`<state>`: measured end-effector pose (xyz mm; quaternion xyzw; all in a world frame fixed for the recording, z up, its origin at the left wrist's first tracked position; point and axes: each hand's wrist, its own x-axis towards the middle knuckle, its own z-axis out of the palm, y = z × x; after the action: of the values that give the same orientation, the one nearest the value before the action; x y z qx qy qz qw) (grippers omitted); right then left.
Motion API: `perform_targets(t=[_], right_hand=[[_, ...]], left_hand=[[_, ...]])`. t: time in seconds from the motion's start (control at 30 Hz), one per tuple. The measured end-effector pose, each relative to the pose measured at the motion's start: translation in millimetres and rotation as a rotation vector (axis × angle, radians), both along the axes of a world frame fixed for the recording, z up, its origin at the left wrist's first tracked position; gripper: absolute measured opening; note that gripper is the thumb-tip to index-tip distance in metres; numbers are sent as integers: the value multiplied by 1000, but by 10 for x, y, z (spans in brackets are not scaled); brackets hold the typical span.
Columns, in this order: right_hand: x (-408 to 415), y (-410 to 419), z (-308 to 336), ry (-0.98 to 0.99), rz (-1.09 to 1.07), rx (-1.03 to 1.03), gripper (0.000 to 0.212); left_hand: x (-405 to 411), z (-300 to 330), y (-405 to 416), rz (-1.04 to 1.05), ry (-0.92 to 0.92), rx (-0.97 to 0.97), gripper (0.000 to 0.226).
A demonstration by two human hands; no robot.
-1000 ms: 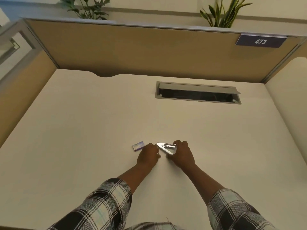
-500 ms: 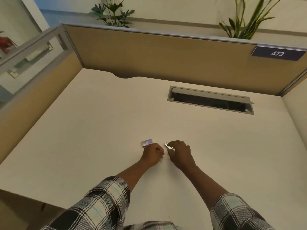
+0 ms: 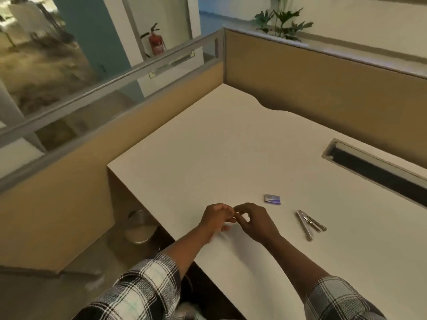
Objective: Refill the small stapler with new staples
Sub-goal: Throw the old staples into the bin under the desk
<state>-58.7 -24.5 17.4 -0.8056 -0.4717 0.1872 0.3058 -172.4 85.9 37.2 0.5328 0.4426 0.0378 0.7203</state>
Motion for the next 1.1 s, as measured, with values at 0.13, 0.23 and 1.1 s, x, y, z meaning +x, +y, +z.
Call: perform_targets(t=[0.13, 0.23, 1.1], right_hand=[[-299, 388, 25, -35, 85, 13, 17], [-565, 727, 47, -53, 146, 14, 14], [-1703, 3251, -292, -416, 442, -390, 57]], left_hand=[[-408, 2, 267, 101, -10, 3, 11], [-730, -7, 531, 195, 3, 6, 9], [-2572, -194, 2683, 418, 166, 169, 20]])
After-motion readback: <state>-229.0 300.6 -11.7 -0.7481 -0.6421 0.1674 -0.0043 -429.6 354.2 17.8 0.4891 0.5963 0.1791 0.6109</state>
